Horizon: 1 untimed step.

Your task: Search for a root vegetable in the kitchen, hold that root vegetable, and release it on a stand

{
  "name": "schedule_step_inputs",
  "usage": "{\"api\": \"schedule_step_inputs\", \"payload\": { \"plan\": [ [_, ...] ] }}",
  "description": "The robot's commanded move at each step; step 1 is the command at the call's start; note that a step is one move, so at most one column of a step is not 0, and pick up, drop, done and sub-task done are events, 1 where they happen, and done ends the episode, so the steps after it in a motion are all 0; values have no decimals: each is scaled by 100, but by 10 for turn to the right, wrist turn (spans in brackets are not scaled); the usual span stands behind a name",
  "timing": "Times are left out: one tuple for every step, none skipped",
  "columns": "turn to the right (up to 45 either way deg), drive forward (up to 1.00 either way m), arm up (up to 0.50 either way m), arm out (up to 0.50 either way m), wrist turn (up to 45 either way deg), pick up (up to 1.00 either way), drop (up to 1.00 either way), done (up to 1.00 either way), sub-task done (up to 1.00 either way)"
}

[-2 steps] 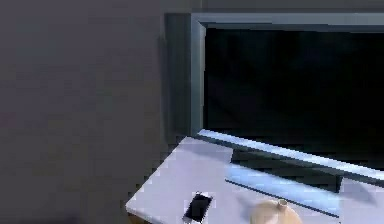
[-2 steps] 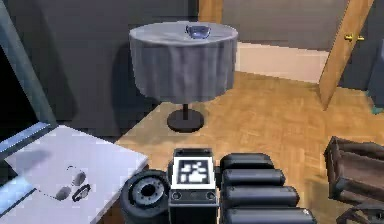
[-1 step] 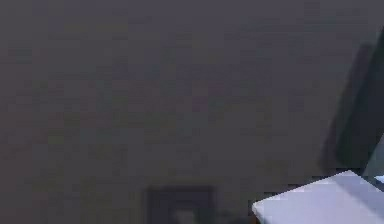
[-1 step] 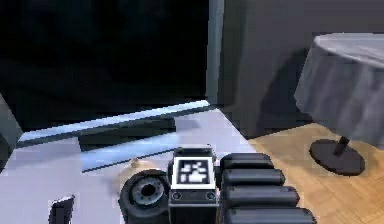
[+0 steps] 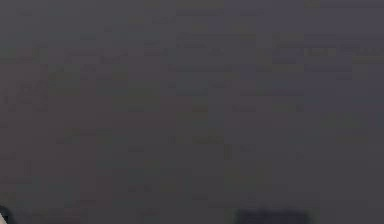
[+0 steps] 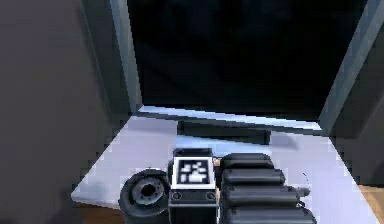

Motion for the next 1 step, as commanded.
{"api": "schedule_step_inputs", "payload": {
  "plan": [
    [0,0,0,48,0,0,0,0,0]
  ]
}}
